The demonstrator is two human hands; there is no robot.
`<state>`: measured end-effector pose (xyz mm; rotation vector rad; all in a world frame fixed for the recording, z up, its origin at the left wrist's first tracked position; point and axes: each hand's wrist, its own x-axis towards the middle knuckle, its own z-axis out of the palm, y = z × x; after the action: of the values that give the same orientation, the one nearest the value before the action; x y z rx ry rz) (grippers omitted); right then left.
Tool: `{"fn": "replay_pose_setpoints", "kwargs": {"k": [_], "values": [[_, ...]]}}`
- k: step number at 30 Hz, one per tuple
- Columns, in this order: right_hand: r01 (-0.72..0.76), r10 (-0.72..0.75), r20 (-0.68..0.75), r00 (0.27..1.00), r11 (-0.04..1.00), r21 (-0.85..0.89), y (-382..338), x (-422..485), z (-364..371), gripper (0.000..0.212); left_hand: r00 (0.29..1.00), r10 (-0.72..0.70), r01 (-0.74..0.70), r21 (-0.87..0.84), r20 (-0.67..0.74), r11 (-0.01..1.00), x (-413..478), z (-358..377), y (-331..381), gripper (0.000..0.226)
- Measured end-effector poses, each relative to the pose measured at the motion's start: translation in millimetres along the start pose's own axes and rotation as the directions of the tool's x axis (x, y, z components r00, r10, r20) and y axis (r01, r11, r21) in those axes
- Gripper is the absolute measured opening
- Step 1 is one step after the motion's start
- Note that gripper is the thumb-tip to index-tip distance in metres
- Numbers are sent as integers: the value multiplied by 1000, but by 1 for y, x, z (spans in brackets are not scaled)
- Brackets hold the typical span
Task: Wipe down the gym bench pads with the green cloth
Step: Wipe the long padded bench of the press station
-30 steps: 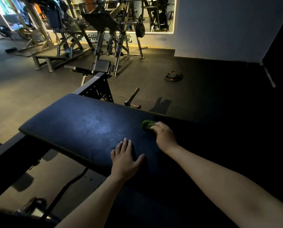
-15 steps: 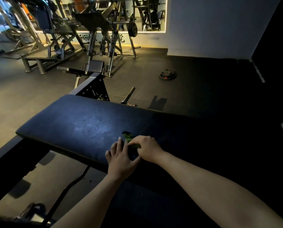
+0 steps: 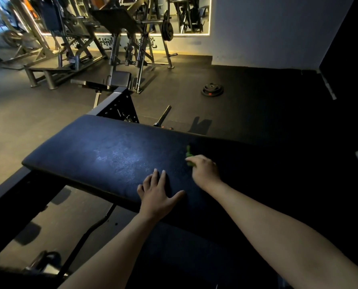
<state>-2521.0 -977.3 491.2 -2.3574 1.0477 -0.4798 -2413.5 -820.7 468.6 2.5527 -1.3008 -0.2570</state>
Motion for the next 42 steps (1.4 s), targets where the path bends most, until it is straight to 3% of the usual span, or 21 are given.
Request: {"fn": "replay_pose_setpoints", "kwargs": {"k": [4, 7, 11, 14, 17, 19, 21, 26, 31, 33, 36, 37, 40, 42], "values": [[136, -135, 91, 987, 991, -8, -35, -19, 14, 40, 999, 37, -37, -41, 16, 998, -5, -11, -26, 116], [247, -247, 177, 953, 969, 21, -50, -33, 22, 38, 992, -100, 99, -17, -81, 995, -21, -9, -52, 111], [387, -400, 254, 880, 916, 103, -63, -53, 34, 38, 982, -185, 181, -90, -38, 979, -30, -4, -57, 113], [341, -343, 129, 930, 939, 37, -57, -29, 29, 35, 987, -161, 159, -107, -15, 982, -30, -6, -60, 114], [126, -127, -60, 990, 992, -29, -40, 0, 23, 40, 994, -110, 106, -144, -23, 984, -35, -5, -72, 117], [35, -35, -7, 999, 998, -49, -34, 4, 28, 39, 997, -63, 55, -190, -37, 980, -40, -5, -81, 120], [34, -33, 39, 999, 999, -30, -42, -6, 37, 37, 995, -62, 46, -211, -72, 976, -46, -2, -87, 122], [212, -219, 92, 971, 974, 85, -89, -46, 64, 35, 970, -150, 95, -266, -193, 959, -58, 8, -82, 129], [365, -401, 201, 894, 911, 194, -100, -66, 69, 30, 980, -28, -14, -211, -196, 977, -58, 5, -108, 115], [408, -451, 157, 879, 879, 246, -98, -66, 62, 29, 986, 4, -37, -197, -166, 980, -59, 0, -114, 108], [362, -333, -173, 927, 914, 183, -84, -50, 50, 29, 989, 33, -63, -209, -145, 976, -57, -3, -116, 94], [276, -247, -200, 948, 952, 133, -80, -44, 44, 29, 989, 30, -62, -220, -144, 974, -58, -3, -116, 92], [15, -12, 45, 999, 998, -68, -73, -39, 46, 31, 992, 43, -70, -231, -118, 971, -60, -4, -118, 89], [71, -64, 83, 995, 994, -87, -79, -46, 60, 31, 994, 63, -83, -241, -90, 967, -57, -6, -121, 89]]}}
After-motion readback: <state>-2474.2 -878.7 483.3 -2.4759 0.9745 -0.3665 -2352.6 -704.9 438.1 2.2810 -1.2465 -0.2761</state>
